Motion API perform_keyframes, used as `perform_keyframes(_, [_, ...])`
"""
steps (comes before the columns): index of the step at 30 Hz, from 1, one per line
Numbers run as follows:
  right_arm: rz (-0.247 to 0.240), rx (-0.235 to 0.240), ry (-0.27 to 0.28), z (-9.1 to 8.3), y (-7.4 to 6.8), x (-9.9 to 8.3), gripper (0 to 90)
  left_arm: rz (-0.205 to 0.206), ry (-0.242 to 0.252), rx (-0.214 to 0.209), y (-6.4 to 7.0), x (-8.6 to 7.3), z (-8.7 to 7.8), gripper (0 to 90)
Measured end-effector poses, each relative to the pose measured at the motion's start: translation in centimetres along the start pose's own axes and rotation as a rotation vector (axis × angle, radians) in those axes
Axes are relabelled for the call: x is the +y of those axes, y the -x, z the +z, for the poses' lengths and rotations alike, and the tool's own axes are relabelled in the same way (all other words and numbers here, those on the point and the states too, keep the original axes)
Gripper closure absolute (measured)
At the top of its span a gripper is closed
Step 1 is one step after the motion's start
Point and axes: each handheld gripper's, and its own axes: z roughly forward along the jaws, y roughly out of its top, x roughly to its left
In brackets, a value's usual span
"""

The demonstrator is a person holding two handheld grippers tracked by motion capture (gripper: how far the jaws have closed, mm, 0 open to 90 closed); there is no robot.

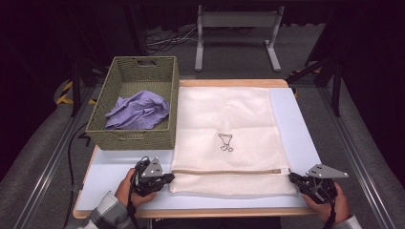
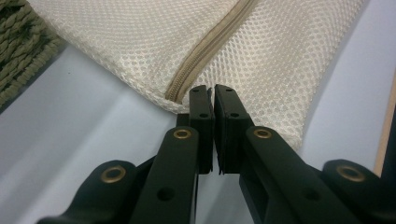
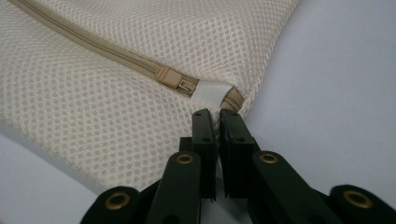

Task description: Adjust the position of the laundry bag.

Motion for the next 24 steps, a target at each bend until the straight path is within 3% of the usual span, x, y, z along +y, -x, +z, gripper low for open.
perform_keyframes(17, [-0.025, 0.000, -0.001, -0.3, -0.4, -0.1, 81.3, 0.005, 0.023, -0.007, 0.3, -0.5, -0.6, 83.8])
perform_keyframes(24, [-0.041, -0.027, 0.059, -0.5, -0.3, 0.3, 66.2, 0.000, 0.084, 0.047, 0.1, -0.9, -1.5, 67.4])
